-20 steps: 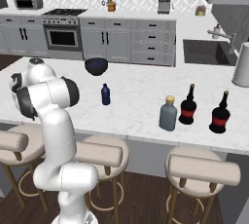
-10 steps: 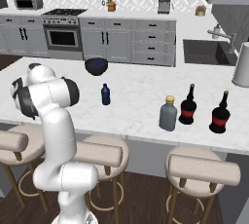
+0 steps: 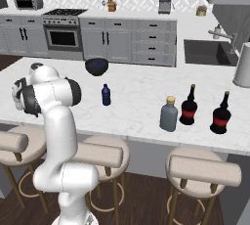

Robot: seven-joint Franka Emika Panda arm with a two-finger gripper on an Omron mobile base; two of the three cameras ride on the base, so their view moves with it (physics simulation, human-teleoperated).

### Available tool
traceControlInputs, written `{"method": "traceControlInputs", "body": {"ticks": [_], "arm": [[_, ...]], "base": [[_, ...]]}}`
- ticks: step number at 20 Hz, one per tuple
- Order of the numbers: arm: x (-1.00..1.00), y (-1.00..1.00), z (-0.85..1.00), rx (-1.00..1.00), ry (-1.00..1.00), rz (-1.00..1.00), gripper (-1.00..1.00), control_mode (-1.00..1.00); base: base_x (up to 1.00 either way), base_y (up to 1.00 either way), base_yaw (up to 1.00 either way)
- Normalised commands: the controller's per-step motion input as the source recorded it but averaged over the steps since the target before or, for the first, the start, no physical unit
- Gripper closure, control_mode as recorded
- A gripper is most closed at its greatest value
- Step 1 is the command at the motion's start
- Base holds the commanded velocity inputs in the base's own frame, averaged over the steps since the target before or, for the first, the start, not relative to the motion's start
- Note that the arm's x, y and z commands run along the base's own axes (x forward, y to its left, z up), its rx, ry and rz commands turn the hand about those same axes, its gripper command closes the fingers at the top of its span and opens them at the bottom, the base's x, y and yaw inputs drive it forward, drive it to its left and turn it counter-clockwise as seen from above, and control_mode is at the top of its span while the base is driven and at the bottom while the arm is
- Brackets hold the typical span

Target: Move the plastic bottles in the middle to the plastics group, and the glass bottles in the middle to the glass group.

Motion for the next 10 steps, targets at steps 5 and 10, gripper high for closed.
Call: {"method": "traceControlInputs", "body": {"ticks": [5, 10], "arm": [[0.08, 0.0, -0.08, 0.0, 0.0, 0.0, 1.0, -1.0], [0.0, 0.04, -0.47, 0.0, 0.0, 0.01, 1.0, -1.0]], "base": [[0.0, 0.0, 0.0], [0.0, 0.0, 0.0]]}}
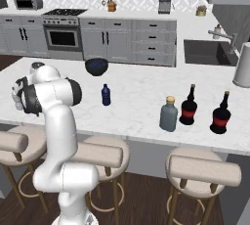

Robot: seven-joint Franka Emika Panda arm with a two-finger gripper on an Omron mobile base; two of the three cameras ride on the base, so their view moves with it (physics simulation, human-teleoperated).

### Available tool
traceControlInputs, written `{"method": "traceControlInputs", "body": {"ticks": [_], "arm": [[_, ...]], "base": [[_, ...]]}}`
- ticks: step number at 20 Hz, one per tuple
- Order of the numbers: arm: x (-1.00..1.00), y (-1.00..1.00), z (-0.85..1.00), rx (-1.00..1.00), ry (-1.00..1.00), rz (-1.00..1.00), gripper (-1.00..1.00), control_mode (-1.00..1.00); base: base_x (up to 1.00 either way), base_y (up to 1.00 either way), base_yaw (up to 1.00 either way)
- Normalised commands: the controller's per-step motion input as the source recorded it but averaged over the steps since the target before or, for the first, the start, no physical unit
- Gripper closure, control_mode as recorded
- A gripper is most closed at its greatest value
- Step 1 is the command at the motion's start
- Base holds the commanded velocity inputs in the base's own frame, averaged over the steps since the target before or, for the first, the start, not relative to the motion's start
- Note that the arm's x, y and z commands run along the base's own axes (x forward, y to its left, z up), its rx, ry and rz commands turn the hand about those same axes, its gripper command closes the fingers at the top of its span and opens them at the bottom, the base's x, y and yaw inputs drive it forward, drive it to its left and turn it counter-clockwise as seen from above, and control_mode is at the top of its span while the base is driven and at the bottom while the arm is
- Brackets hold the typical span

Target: Move the plastic bottles in the middle to the plastics group, and the glass bottles in the middle to the glass group.

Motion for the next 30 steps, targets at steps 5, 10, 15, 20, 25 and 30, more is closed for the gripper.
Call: {"method": "traceControlInputs", "body": {"ticks": [5, 10, 15, 20, 25, 30], "arm": [[0.0, 0.0, -0.08, 0.0, 0.0, 0.0, 1.0, -1.0], [0.0, 0.0, 0.0, 0.0, 0.0, 0.0, -1.0, -1.0], [0.0, 0.0, 0.0, 0.0, 0.0, 0.0, -1.0, -1.0], [0.0, 0.0, 0.0, 0.0, 0.0, 0.0, -1.0, -1.0], [0.0, 0.0, 0.01, 0.0, 0.0, 0.0, -1.0, -1.0], [0.0, -0.18, 0.6, 0.0, 0.0, -0.03, -1.0, -1.0]], "base": [[0.0, 0.0, 0.0], [0.0, 0.0, 0.0], [0.0, 0.0, 0.0], [0.0, 0.0, 0.0], [0.0, 0.0, 0.0], [0.0, 0.0, 0.0]]}}
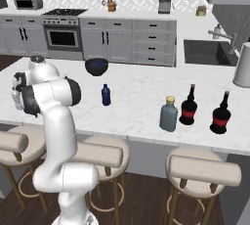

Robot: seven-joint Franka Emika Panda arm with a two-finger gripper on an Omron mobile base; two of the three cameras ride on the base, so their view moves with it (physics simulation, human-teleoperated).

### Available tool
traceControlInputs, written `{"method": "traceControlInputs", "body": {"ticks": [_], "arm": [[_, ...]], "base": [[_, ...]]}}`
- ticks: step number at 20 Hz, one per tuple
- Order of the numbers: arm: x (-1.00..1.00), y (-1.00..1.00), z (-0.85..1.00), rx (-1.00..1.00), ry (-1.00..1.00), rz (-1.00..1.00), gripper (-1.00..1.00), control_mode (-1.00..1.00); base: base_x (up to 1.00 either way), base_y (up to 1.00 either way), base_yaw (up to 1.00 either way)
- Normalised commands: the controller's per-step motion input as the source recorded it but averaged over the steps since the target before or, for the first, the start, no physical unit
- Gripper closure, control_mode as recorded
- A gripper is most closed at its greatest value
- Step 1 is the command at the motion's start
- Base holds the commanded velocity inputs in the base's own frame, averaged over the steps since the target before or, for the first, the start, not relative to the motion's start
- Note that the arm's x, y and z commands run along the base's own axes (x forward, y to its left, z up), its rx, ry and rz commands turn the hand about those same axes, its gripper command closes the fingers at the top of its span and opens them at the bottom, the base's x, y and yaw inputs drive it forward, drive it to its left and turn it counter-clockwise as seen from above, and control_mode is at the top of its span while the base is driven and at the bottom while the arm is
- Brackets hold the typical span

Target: Move the plastic bottles in the middle to the plastics group, and the glass bottles in the middle to the glass group.

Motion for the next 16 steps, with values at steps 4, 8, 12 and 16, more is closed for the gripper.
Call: {"method": "traceControlInputs", "body": {"ticks": [4, 8, 12, 16], "arm": [[0.0, -0.22, 0.89, 0.0, 0.0, -0.03, -1.0, -1.0], [0.0, -0.31, 0.89, 0.0, 0.01, -0.04, -1.0, -1.0], [-0.03, -0.78, 0.35, -0.02, 0.03, -0.18, -1.0, -1.0], [-0.44, -1.0, -0.51, 0.0, -0.01, -0.32, -1.0, -1.0]], "base": [[0.0, 0.0, 0.0], [0.0, 0.0, 0.0], [0.0, 0.0, 0.0], [0.0, 0.0, 0.0]]}}
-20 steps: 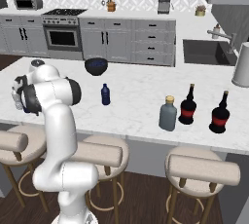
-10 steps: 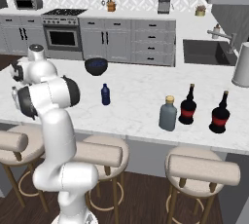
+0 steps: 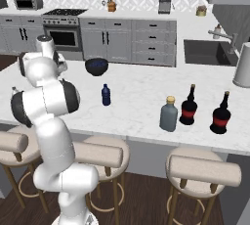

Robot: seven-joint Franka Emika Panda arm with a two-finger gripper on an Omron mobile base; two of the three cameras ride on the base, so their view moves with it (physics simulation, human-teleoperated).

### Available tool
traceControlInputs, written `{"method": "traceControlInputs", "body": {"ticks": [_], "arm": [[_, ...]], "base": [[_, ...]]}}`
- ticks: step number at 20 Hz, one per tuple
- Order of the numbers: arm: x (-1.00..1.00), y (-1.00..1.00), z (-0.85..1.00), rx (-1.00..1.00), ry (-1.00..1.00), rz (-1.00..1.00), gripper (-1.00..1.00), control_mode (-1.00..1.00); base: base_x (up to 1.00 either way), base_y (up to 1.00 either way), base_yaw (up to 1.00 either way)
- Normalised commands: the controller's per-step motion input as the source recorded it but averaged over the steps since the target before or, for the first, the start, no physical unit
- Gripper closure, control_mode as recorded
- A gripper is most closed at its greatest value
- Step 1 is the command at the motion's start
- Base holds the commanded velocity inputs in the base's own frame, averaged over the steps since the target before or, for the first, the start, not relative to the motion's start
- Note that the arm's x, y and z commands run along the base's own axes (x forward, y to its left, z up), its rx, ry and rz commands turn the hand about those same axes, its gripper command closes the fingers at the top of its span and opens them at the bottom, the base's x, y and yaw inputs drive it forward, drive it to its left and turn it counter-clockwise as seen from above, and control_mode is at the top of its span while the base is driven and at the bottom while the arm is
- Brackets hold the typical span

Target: Move the plastic bottles in the middle to the plastics group, and the glass bottles in the middle to the glass group.

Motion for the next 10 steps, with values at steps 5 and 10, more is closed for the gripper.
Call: {"method": "traceControlInputs", "body": {"ticks": [5, 10], "arm": [[-0.38, -1.0, -0.79, 0.0, -0.05, -0.31, -1.0, -1.0], [-0.02, -1.0, 0.35, 0.0, 0.21, -0.33, -1.0, -1.0]], "base": [[0.0, 0.0, 0.0], [0.0, 0.0, 0.0]]}}
